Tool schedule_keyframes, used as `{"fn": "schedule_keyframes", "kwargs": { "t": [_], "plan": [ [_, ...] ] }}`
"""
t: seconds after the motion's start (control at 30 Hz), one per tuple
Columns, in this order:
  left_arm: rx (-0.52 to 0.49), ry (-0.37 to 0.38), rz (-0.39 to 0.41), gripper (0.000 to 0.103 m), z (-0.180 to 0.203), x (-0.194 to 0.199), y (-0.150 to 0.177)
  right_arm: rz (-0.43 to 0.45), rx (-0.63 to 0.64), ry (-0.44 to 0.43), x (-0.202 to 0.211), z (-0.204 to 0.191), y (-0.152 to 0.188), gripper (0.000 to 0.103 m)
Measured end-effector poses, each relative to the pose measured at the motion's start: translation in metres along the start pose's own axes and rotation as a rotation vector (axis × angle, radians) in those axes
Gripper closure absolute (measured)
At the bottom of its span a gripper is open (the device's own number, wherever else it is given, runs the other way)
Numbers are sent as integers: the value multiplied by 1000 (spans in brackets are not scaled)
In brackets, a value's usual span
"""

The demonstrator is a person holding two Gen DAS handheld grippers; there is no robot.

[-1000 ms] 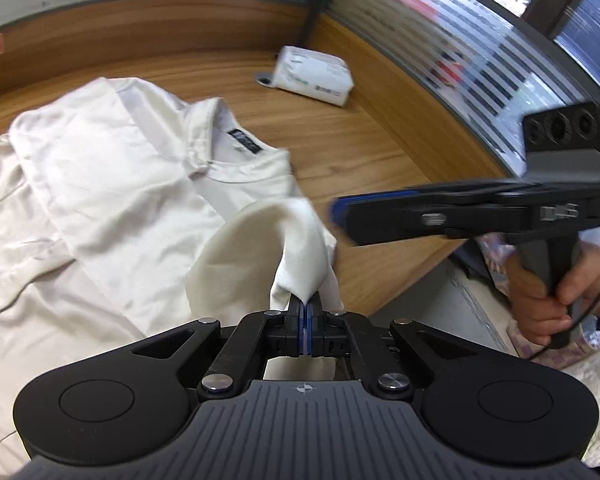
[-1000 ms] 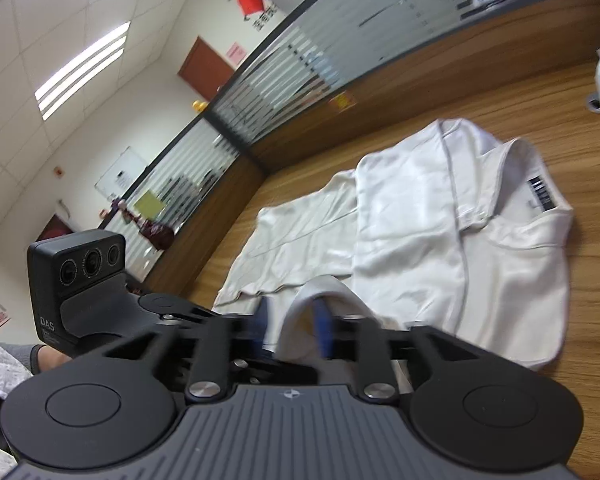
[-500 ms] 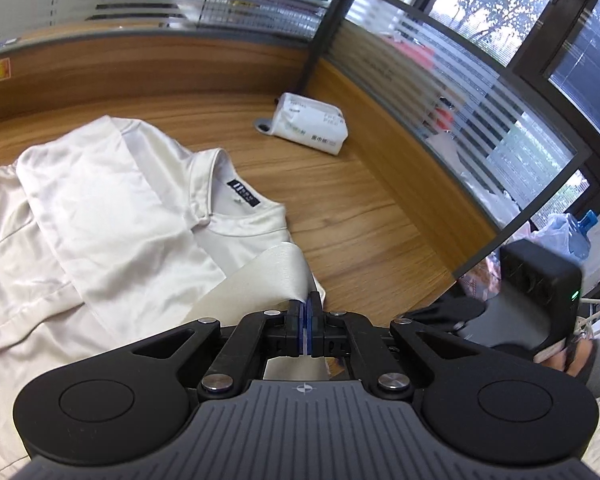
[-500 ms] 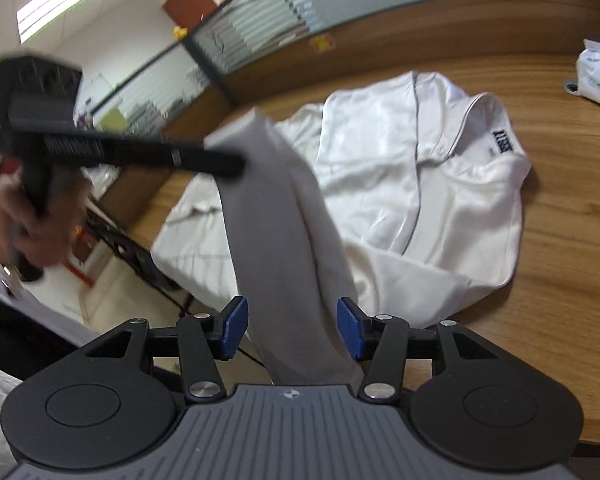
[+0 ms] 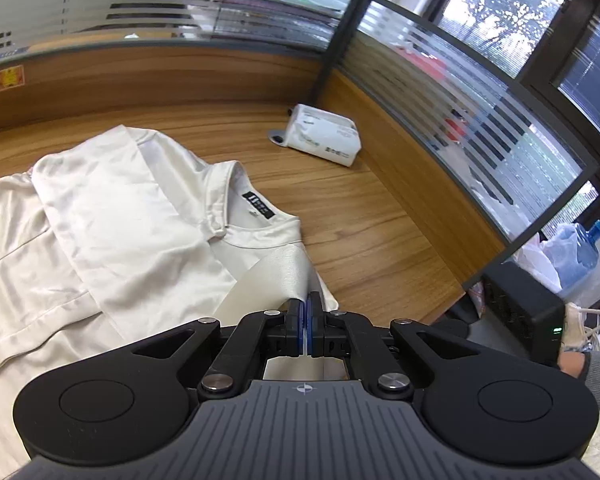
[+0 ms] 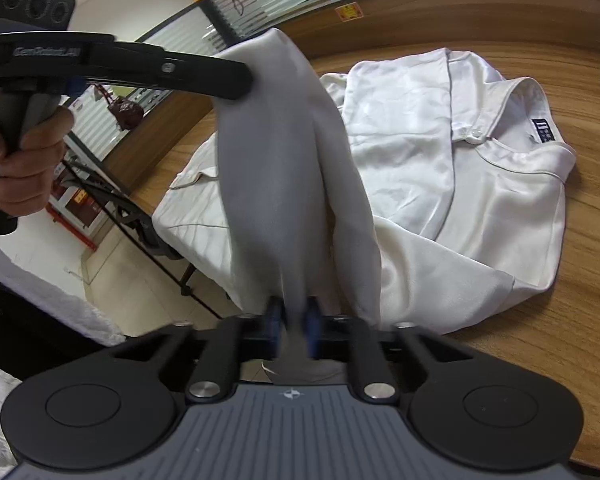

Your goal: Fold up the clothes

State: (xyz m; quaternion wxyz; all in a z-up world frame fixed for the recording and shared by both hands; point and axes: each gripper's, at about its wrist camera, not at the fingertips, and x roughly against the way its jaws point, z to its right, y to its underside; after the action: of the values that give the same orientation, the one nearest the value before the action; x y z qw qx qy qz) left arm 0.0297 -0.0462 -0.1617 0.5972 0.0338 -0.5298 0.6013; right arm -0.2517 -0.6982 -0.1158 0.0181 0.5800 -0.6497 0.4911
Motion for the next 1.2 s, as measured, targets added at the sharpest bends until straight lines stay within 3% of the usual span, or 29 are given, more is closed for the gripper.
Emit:
{"fn": "schedule_keyframes", "kwargs": {
  "t": [0.3, 0.57, 0.7, 0.87, 1.2],
  "plan": [
    [34, -112, -20, 84, -31, -14, 3, 125, -33, -171, 42, -8, -22, 102],
    [90, -194, -51, 81, -65, -14, 16, 299, -122, -280, 71, 0, -58, 102],
    [82, -207, -68, 69, -76, -9, 24, 348, -161, -276, 67, 6, -86, 102],
    [51, -222, -105, 65, -85, -11, 30, 391, -199, -282, 51, 14, -121, 102],
    [2, -155, -164, 63, -131, -28, 17, 319, -292, -158, -17, 36, -207, 102]
  ]
}}
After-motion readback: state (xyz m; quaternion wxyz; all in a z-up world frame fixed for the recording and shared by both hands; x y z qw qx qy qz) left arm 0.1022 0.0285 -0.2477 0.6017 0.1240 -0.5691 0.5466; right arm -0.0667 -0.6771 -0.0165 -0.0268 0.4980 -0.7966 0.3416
